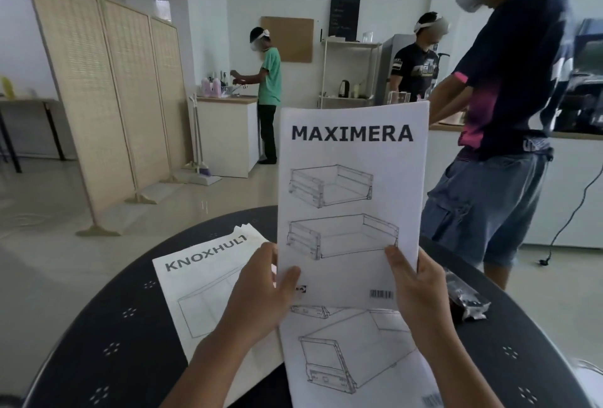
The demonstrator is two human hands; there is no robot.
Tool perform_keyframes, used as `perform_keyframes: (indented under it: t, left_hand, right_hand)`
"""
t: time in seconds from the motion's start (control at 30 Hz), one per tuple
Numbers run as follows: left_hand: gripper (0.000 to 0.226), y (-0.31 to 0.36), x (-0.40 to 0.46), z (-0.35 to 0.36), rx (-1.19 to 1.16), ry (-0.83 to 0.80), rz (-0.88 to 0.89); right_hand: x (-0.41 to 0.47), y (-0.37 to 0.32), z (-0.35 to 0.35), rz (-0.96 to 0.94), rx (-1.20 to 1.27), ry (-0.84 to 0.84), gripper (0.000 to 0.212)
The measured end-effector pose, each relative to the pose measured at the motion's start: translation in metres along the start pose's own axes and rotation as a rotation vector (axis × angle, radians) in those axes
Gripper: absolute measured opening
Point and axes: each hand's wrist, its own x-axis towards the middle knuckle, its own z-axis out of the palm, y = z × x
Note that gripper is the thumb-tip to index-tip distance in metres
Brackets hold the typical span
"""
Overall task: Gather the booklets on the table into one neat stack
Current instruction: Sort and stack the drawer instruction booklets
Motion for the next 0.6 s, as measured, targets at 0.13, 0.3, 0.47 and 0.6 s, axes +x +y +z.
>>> perform_keyframes:
  t: [0.13, 0.3, 0.47, 0.6]
  left_hand:
    - [0.063, -0.006, -0.001, -0.003, 0.32, -0.101, -0.106]
    - [0.135, 0.0, -0.006, -0.004, 0.471, -0.281, -0.175]
    - [0.141, 0.003, -0.005, -0.003, 0.422, -0.208, -0.276]
    - [0.116, 0.004, -0.002, -0.008, 0.357, -0.076, -0.303]
  right_hand:
    - [0.001, -0.004, -0.004, -0.01, 0.081, 0.112, 0.017]
    - [0.002, -0.01, -0.01, 0.016, 0.166, 0.2, 0.031]
    - [0.004, -0.005, -0.013, 0.056, 0.197, 0.234, 0.026]
    - [0.004, -0.006, -0.011, 0.077, 0.178, 0.227, 0.025]
